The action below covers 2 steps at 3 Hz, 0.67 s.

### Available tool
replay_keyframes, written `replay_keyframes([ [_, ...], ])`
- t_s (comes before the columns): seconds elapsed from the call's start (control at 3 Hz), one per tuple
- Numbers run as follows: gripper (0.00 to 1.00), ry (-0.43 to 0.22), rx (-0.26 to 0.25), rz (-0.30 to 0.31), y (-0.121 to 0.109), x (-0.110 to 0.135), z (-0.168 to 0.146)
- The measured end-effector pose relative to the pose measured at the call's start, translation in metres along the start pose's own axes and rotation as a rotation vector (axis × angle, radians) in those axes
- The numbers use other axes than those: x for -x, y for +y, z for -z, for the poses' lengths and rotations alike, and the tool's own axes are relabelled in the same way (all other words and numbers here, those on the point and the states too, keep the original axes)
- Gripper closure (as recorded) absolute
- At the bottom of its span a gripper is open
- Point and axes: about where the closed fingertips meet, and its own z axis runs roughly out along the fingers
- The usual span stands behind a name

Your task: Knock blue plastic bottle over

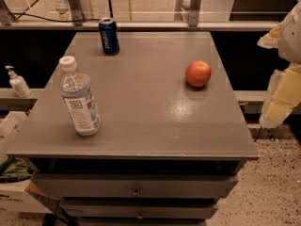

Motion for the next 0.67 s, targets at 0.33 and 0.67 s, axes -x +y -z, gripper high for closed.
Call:
replay_keyframes([
  [0.33,0.00,0.000,0.000,0.000,0.0000,0.0000,0.0000],
  [0.67,0.00,-0.025,0.000,-0.004,0.0016,0.0031,0.0006],
])
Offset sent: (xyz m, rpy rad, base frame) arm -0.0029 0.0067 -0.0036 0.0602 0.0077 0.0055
